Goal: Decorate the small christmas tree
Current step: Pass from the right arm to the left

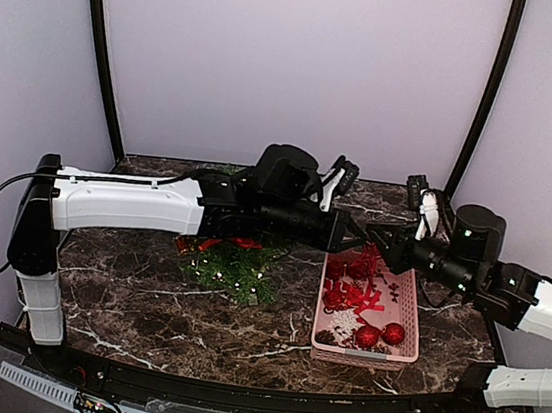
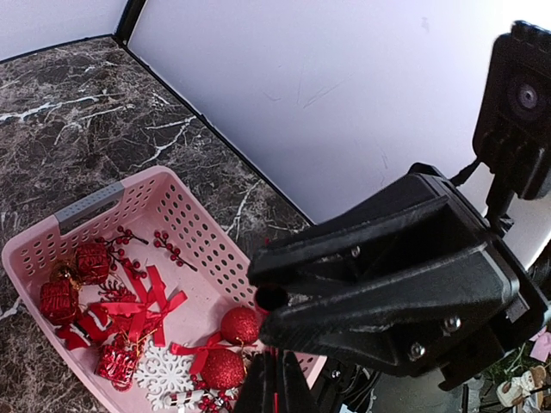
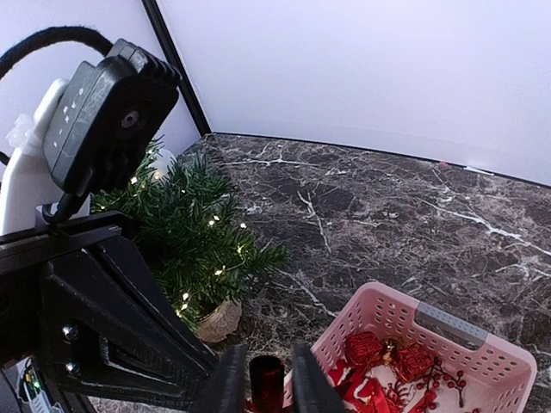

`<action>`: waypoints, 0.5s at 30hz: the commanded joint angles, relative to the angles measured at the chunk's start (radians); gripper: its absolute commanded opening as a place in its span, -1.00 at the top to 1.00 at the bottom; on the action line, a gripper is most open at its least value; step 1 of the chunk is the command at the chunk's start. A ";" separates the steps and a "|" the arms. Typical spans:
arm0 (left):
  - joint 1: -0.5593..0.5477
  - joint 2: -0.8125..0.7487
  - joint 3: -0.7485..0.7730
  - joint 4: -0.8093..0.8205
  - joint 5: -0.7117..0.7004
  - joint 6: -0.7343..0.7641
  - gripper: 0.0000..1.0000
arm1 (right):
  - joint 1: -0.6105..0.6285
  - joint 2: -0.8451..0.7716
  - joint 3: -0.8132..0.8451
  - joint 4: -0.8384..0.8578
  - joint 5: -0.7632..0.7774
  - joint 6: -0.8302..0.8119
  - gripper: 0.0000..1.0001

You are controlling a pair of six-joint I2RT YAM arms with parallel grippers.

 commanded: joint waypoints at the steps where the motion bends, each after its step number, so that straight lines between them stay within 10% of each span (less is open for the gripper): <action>1: 0.001 -0.014 0.020 0.039 -0.004 -0.011 1.00 | 0.015 0.001 0.031 0.022 0.031 0.000 0.30; 7: 0.006 -0.126 -0.094 0.149 -0.099 -0.007 1.00 | 0.014 -0.106 -0.005 0.133 0.146 0.124 -0.56; 15: 0.040 -0.375 -0.347 0.497 -0.181 -0.023 1.00 | 0.014 -0.127 -0.183 0.634 0.032 0.345 -0.73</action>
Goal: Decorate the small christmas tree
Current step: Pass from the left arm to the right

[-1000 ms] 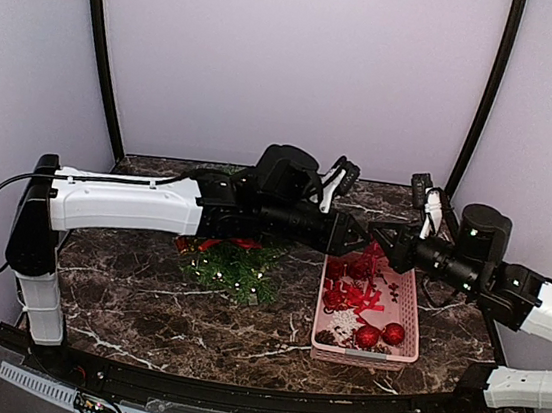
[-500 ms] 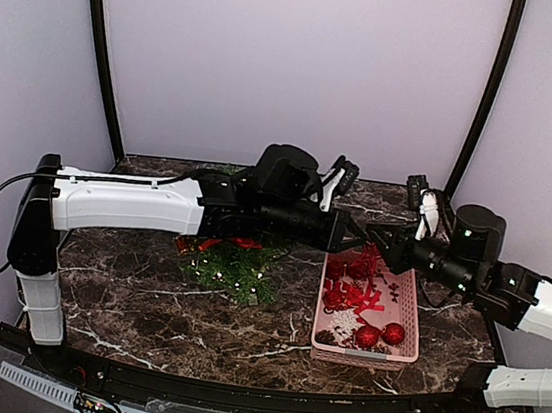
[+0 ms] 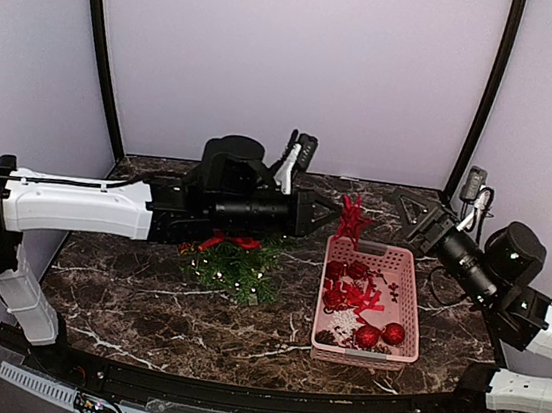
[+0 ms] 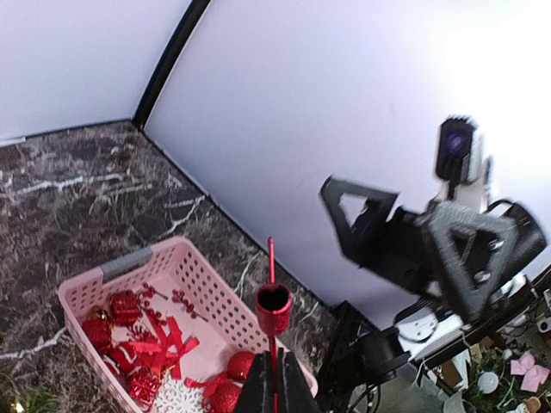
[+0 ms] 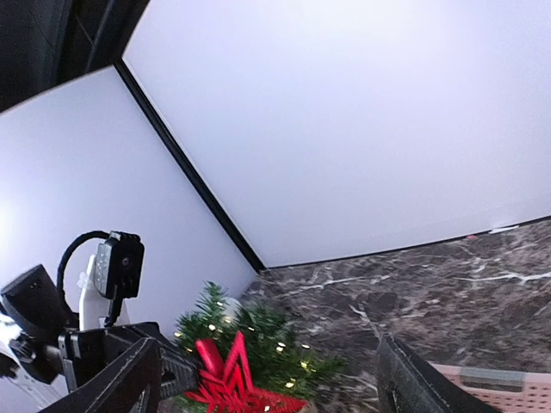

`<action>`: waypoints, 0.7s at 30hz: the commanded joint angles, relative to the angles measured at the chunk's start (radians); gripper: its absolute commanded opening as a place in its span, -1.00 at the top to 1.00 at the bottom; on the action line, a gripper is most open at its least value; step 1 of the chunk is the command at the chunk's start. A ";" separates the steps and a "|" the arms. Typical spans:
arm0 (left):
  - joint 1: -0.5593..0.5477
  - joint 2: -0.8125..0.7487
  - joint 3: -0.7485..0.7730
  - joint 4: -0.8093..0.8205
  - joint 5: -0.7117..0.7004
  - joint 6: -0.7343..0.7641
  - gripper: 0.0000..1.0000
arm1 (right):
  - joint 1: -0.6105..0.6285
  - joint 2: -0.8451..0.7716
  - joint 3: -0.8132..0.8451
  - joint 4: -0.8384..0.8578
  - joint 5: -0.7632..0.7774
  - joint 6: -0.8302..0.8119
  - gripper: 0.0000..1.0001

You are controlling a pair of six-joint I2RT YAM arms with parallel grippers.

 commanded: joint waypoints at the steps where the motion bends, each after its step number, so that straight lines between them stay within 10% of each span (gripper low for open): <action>1: 0.024 -0.167 -0.122 0.310 -0.053 -0.022 1.00 | 0.006 0.064 -0.080 0.370 -0.105 0.137 -0.72; 11: 0.034 -0.274 -0.236 0.540 -0.038 -0.043 1.00 | 0.035 0.318 0.040 0.616 -0.462 0.164 -0.44; 21: 0.034 -0.309 -0.284 0.575 -0.024 -0.057 1.00 | 0.092 0.414 0.145 0.652 -0.464 0.146 -0.12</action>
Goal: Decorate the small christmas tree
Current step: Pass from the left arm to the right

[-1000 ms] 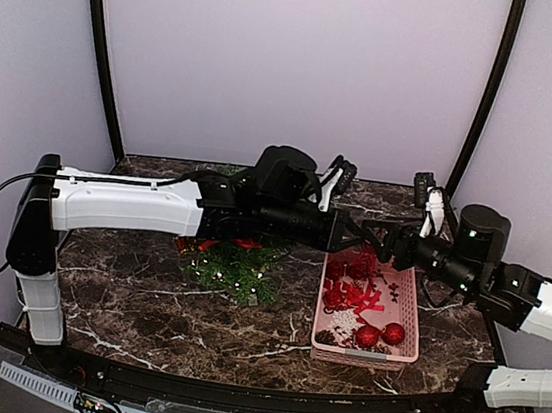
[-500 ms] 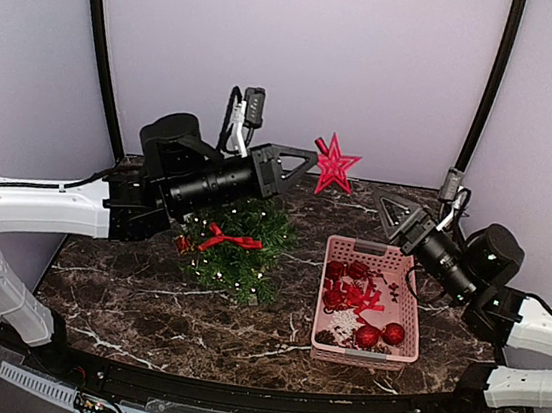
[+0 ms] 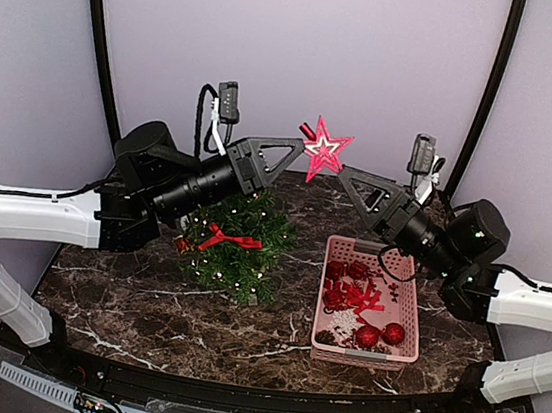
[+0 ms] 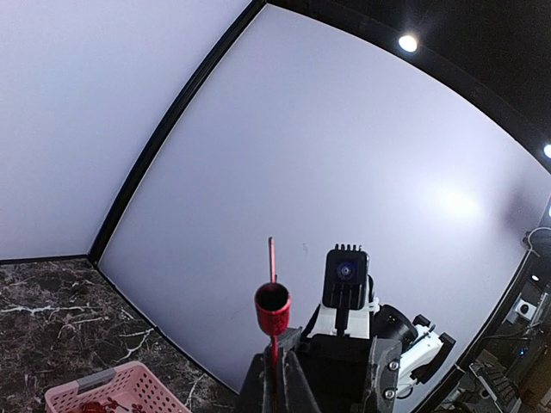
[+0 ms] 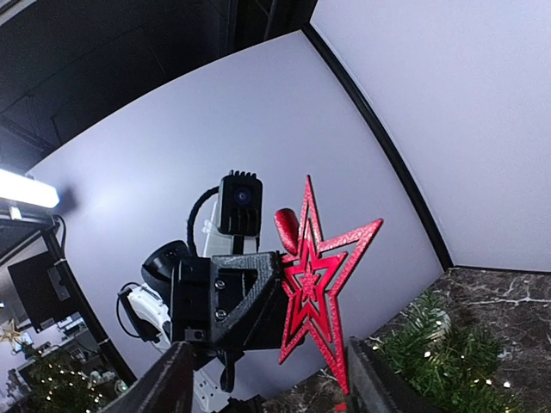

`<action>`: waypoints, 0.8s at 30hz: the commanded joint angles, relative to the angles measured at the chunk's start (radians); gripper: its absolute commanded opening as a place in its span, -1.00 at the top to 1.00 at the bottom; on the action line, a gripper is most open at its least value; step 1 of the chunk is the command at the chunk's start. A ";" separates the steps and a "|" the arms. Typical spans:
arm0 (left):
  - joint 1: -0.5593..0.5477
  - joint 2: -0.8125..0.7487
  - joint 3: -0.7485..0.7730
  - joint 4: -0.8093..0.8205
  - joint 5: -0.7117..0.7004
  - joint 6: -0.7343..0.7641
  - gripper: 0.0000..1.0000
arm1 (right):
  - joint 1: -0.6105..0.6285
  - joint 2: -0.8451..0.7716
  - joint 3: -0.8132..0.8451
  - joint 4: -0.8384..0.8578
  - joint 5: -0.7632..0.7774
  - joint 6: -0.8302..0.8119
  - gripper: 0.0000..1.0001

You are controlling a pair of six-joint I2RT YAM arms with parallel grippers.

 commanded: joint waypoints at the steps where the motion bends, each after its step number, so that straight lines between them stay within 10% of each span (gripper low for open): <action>1: 0.001 -0.046 -0.011 0.065 0.024 -0.008 1.00 | 0.018 0.027 0.045 0.077 0.002 0.004 -0.01; 24: 0.005 -0.055 -0.030 0.061 0.081 -0.042 0.94 | 0.030 0.069 0.050 0.152 0.097 0.020 1.00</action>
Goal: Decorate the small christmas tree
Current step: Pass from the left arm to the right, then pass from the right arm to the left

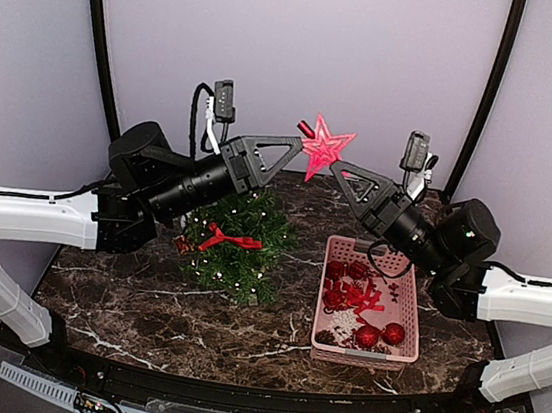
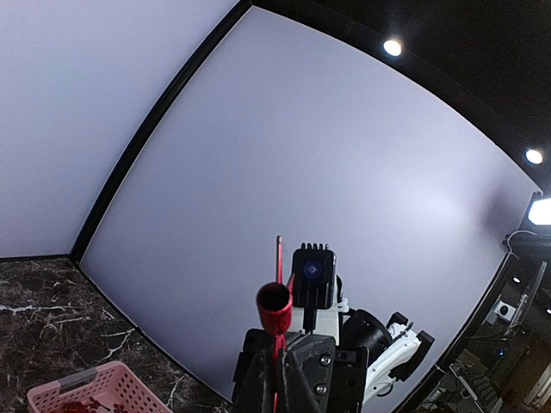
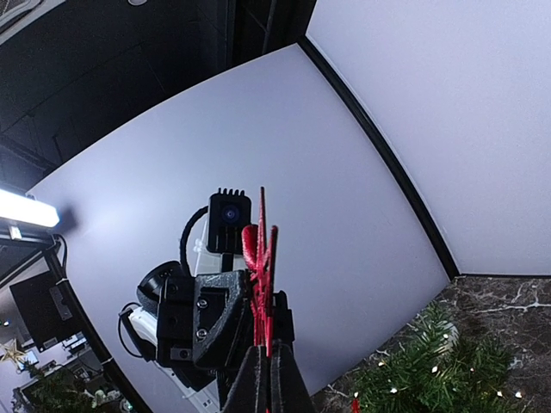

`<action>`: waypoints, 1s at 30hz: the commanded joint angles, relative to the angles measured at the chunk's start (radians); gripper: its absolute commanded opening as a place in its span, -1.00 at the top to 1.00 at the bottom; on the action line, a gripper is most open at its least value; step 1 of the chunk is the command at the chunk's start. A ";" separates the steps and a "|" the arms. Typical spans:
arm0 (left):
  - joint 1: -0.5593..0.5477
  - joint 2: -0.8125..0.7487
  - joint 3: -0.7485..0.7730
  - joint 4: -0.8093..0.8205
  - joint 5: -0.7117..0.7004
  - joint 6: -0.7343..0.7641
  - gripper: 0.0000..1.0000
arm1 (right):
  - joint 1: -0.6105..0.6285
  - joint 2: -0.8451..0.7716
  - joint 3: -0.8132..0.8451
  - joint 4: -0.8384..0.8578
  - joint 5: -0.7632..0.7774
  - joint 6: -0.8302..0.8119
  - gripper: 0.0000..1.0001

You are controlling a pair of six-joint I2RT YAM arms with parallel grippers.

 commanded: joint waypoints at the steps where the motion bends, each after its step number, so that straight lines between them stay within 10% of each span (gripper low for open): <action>1: 0.010 -0.048 -0.014 -0.002 0.037 -0.003 0.62 | 0.007 -0.016 0.021 0.032 0.056 -0.014 1.00; 4: 0.029 -0.086 -0.033 -0.105 0.049 -0.006 -0.25 | 0.006 -0.067 0.033 -0.112 0.099 -0.062 1.00; 8: 0.068 -0.193 -0.070 -0.349 0.021 0.030 -0.59 | 0.003 -0.146 0.130 -0.512 0.153 -0.198 1.00; 19: 0.111 -0.166 0.297 -1.169 0.131 0.505 -0.63 | -0.001 -0.055 0.560 -1.515 -0.099 -0.448 1.00; 30: 0.051 -0.026 0.404 -1.242 0.421 0.633 -0.63 | 0.020 0.121 0.709 -1.641 -0.434 -0.523 1.00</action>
